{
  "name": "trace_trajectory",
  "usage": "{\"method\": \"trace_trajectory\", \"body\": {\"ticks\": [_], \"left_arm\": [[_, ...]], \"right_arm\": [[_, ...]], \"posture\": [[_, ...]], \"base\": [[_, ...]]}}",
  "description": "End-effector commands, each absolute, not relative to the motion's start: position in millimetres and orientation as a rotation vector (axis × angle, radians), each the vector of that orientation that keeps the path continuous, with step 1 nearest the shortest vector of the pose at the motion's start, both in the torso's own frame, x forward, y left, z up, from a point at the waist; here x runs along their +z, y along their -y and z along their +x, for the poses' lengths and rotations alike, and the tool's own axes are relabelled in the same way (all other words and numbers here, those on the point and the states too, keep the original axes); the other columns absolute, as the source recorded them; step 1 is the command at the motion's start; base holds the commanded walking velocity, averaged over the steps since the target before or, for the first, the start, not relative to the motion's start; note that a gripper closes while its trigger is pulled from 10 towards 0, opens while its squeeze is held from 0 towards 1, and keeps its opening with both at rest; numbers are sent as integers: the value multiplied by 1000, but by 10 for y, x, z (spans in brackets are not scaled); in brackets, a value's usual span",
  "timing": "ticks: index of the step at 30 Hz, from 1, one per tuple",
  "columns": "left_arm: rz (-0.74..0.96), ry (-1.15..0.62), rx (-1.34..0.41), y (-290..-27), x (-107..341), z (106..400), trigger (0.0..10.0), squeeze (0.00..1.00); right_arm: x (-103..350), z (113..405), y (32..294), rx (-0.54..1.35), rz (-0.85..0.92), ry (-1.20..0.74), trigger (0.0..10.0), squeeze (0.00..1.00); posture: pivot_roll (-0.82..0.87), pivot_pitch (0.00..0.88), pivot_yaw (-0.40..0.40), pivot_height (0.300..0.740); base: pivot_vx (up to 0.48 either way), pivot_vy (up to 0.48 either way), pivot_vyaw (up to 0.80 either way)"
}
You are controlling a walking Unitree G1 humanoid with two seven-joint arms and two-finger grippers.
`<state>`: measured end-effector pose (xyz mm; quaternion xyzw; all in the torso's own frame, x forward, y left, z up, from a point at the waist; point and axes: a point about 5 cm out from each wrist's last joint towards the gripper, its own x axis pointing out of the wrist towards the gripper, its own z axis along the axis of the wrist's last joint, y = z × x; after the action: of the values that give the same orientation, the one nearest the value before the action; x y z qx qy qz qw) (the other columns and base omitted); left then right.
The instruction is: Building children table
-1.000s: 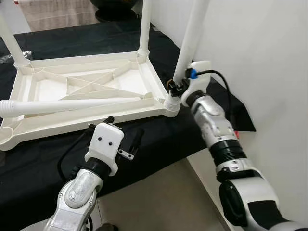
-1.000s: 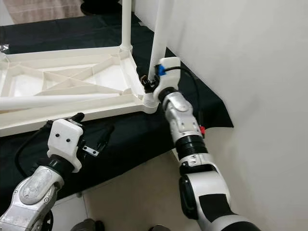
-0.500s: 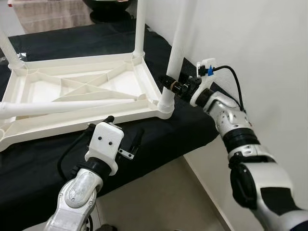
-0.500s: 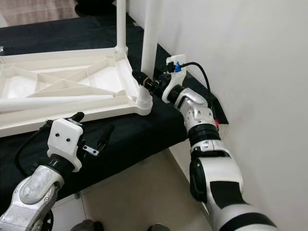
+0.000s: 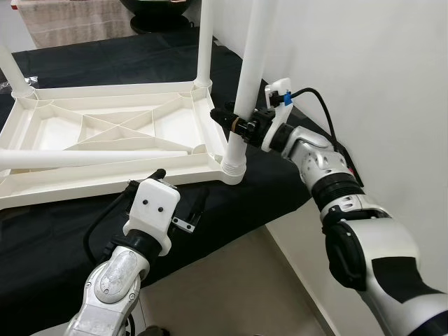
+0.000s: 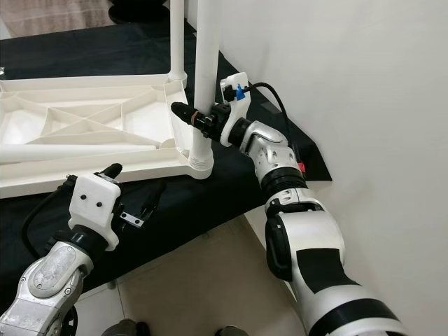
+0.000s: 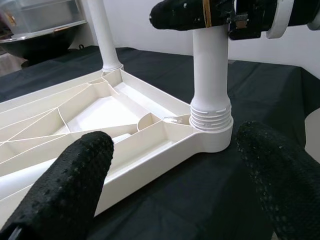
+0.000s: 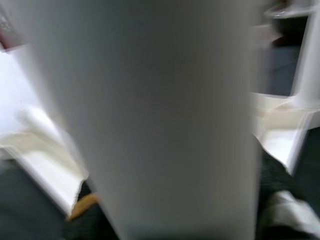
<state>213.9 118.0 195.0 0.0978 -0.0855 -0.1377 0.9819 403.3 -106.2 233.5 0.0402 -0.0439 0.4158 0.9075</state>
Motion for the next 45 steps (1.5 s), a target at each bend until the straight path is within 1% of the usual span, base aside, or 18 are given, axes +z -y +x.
{"method": "trace_trajectory", "body": {"ticks": [1, 3, 11, 12, 14, 16, 17, 18, 20, 29, 30, 31, 32, 33, 37, 38, 41, 45], "left_arm": [[192, 165, -277, -1166, 1927, 2144, 10000, 0], [192, 165, -277, -1166, 1927, 2144, 10000, 0], [191, 168, -282, -1152, 1926, 2160, 10000, 0], [190, 169, -282, -1152, 1928, 2167, 10000, 0], [190, 169, -282, -1152, 1928, 2167, 10000, 0], [187, 173, -289, -1131, 1931, 2177, 10000, 0], [187, 173, -289, -1131, 1931, 2177, 10000, 0], [185, 174, -291, -1124, 1931, 2180, 10000, 0], [184, 174, -291, -1121, 1931, 2181, 10000, 0], [183, 174, -289, -1119, 1928, 2185, 10000, 0], [184, 174, -288, -1123, 1927, 2183, 10000, 0], [184, 174, -288, -1123, 1927, 2183, 10000, 0], [184, 173, -287, -1126, 1925, 2181, 10000, 0], [185, 171, -286, -1129, 1921, 2181, 10000, 0], [182, 170, -286, -1124, 1914, 2184, 10000, 0], [181, 171, -286, -1121, 1915, 2188, 10000, 0], [181, 173, -287, -1118, 1916, 2191, 10000, 0], [181, 175, -286, -1120, 1919, 2204, 10000, 0]], "right_arm": [[2268, 4046, 1044, 813, 76, 66, 0, 0], [2268, 4046, 1044, 813, 76, 66, 0, 0], [2172, 4091, 1168, 553, 89, 78, 0, 0], [2146, 4112, 1205, 433, 89, 64, 0, 0], [2146, 4112, 1205, 433, 89, 64, 0, 0], [2085, 4110, 1329, -33, 134, 35, 0, 0], [2085, 4110, 1329, -33, 134, 35, 0, 0], [2092, 4072, 1363, -202, 152, 46, 0, 0], [2111, 4044, 1326, -282, 180, 56, 0, 0], [2145, 4014, 870, -291, 232, 38, 0, 0], [2134, 4012, 725, -213, 234, 18, 10000, 0], [2134, 4012, 725, -213, 234, 18, 10000, 0], [2143, 4005, 618, -116, 250, 27, 10000, 992], [2167, 4000, 570, -33, 243, 48, 10000, 1000], [2217, 3982, 679, 15, 203, 88, 10000, 1000], [2236, 3975, 731, 21, 189, 100, 10000, 0], [2240, 3979, 856, 69, 144, 107, 10000, 0], [2176, 3988, 980, 338, 128, 78, 10000, 0]], "posture": [[100, 85, -110, 740], [100, 85, -110, 740], [89, 88, -108, 740], [84, 90, -104, 740], [84, 90, -104, 740], [77, 90, -102, 740], [77, 90, -102, 740], [77, 90, -102, 740], [77, 90, -102, 740], [83, 92, -107, 740], [81, 92, -105, 740], [81, 92, -105, 740], [81, 93, -107, 740], [77, 93, -106, 740], [70, 93, -104, 740], [70, 94, -105, 740], [69, 94, -104, 740], [65, 93, -101, 740]], "base": [[0, 0, 0], [0, 0, 0], [0, 0, 0], [0, 0, 0], [0, 0, 0], [0, 0, 0], [0, 0, 0], [0, 0, 0], [0, 0, 0], [0, 0, 0], [0, 0, 0], [0, 0, 0], [0, 0, 0], [0, 0, 0], [0, 0, 0], [0, 0, 0], [0, 0, 0], [0, 0, 0]]}}
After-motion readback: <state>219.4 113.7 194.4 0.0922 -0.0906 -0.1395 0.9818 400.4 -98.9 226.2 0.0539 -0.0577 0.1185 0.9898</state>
